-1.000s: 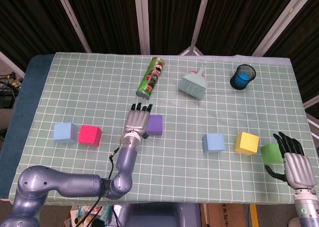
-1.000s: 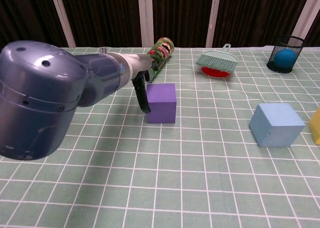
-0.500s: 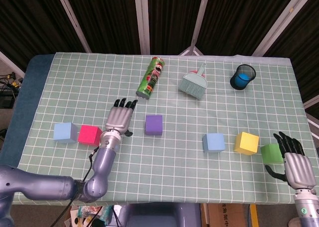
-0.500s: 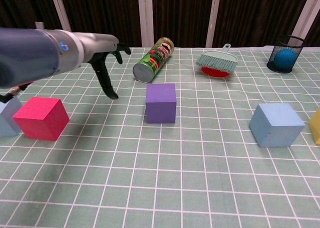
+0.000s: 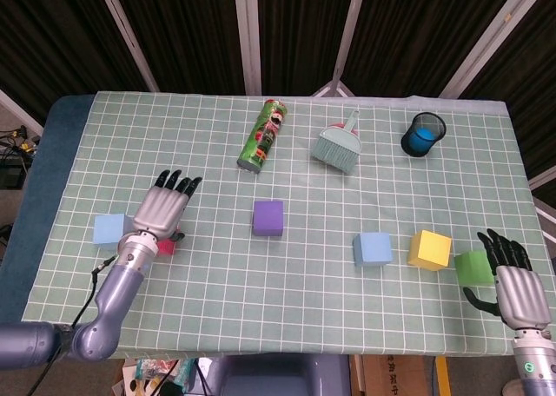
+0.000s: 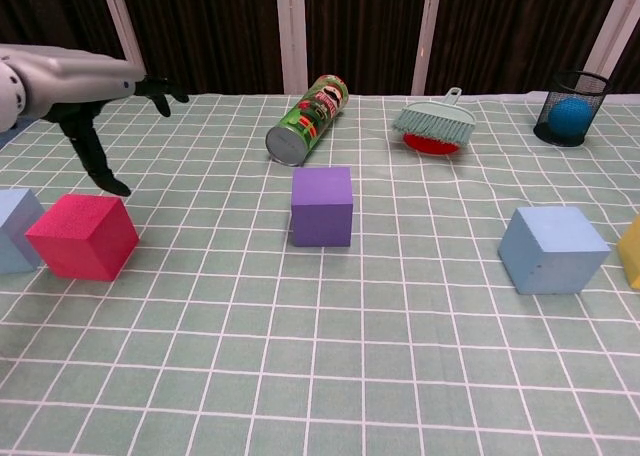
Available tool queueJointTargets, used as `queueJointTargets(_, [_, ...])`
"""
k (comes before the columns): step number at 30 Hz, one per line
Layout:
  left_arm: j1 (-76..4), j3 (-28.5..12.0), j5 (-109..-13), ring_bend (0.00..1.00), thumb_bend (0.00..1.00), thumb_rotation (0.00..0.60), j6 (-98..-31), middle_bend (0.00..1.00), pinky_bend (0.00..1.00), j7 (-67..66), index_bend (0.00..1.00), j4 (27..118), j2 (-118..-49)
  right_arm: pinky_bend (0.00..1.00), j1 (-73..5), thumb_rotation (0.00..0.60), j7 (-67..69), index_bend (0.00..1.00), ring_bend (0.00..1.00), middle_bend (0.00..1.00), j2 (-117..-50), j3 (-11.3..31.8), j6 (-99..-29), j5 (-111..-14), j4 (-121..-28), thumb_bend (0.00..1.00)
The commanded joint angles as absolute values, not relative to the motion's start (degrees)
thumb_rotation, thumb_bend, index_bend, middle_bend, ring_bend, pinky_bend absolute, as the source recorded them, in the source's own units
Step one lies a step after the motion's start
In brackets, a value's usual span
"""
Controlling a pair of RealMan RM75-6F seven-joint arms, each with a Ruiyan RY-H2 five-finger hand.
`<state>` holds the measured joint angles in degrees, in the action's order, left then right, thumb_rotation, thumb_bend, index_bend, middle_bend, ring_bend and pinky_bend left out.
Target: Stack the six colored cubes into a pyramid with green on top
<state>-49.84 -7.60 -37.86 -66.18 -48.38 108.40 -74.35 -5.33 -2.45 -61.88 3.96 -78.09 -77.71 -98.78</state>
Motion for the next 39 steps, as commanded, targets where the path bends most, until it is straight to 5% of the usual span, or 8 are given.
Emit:
queueJointTargets(1, [-46.8,-4.2,-42.0,0.0,0.08,0.6,-64.0,0.13,0.03,-44.3,0.0,108.2,-71.4,0.0,-5.4,0.6,-2.8,0.0,0.0,0.0,-62.0,3.9,-78.0,-77.6,-98.7,0.27])
queueJointTargets(16, [-44.1,-0.1,-47.6,0.0,0.08,0.6,-60.6,0.18,0.03,-39.7,0.0,103.6,-69.1,0.0,-5.4,0.6,-3.3,0.0,0.0,0.0,-62.3,4.0,-78.0,-77.2,-98.7,0.27])
queueJointTargets(39, [-44.9,0.3,-47.1,0.0,0.16,0.6,-55.7,0.27,0.03,-37.9,0.0,98.3,-72.2,0.0,-5.4,0.6,-3.1,0.0,0.0,0.0,-62.3,3.9,-78.1,-77.6,-98.7,0.27])
